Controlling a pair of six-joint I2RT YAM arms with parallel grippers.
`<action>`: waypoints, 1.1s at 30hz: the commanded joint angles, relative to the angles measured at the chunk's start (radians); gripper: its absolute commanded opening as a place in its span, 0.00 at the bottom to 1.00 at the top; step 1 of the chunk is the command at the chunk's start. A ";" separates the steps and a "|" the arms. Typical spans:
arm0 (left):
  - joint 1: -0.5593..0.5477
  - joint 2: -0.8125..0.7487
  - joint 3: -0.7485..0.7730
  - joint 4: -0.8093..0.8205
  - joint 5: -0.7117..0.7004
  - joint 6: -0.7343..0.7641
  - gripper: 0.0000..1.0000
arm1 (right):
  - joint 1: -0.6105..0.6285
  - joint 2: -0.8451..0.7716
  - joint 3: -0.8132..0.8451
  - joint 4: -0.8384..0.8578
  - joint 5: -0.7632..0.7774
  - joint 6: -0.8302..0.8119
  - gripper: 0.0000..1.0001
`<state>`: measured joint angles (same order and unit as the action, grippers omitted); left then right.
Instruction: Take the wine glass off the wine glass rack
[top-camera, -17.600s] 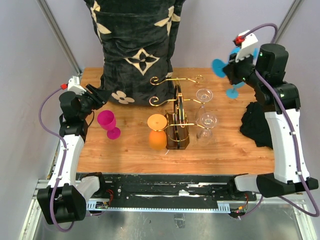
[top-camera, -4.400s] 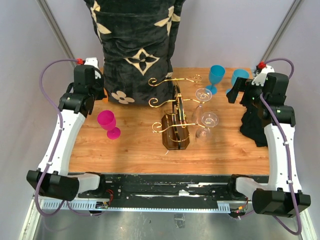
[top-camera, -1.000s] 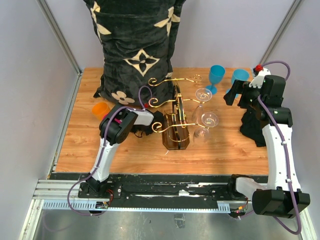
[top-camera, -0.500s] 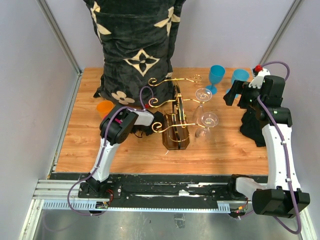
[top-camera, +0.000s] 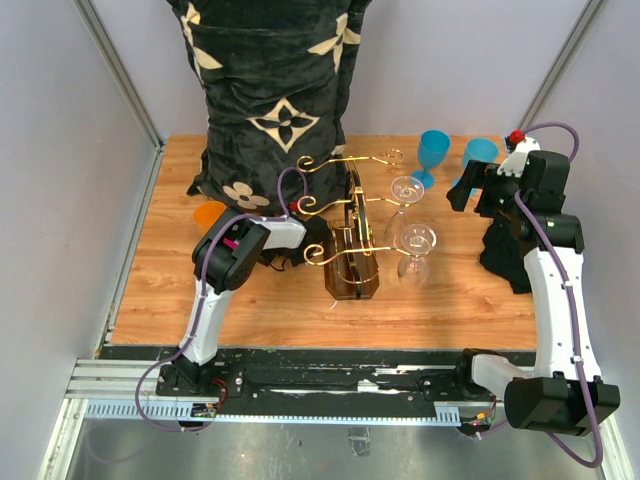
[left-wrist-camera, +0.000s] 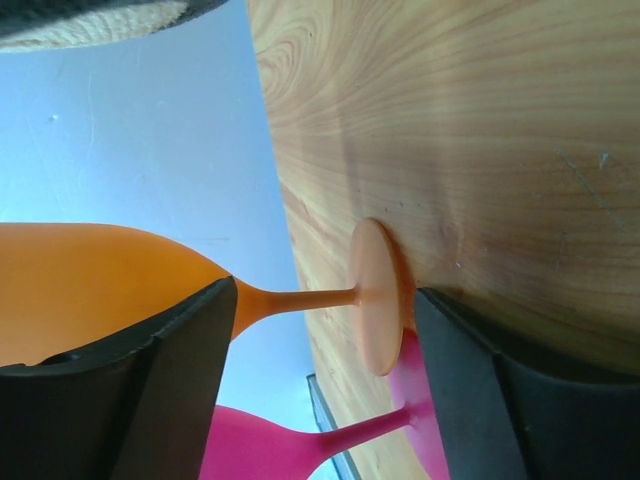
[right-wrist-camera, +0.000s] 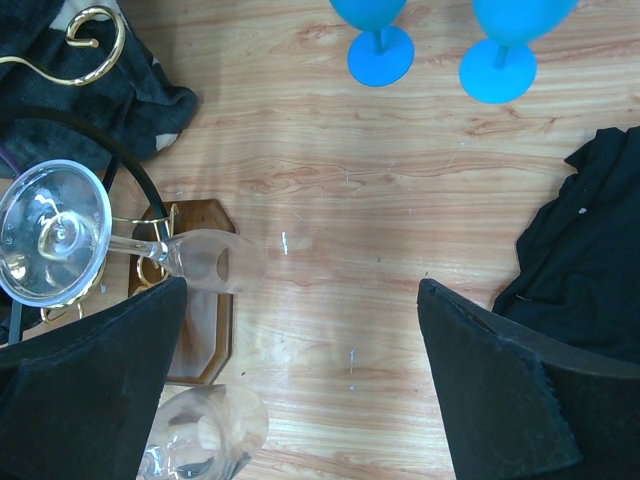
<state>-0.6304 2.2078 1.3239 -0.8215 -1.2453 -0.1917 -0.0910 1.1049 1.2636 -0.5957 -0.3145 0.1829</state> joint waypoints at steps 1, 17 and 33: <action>-0.014 -0.001 -0.009 0.202 0.316 -0.052 0.83 | 0.008 -0.001 -0.007 0.023 -0.009 -0.004 0.98; -0.005 -0.063 -0.006 0.281 0.470 0.019 0.98 | 0.008 -0.007 -0.012 0.023 -0.003 -0.007 0.98; 0.055 -0.217 -0.091 0.409 0.696 0.051 0.97 | 0.008 -0.003 -0.019 0.027 0.002 -0.007 0.99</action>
<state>-0.5934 1.9820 1.2911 -0.5072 -0.8009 -0.0887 -0.0910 1.1053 1.2518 -0.5896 -0.3141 0.1829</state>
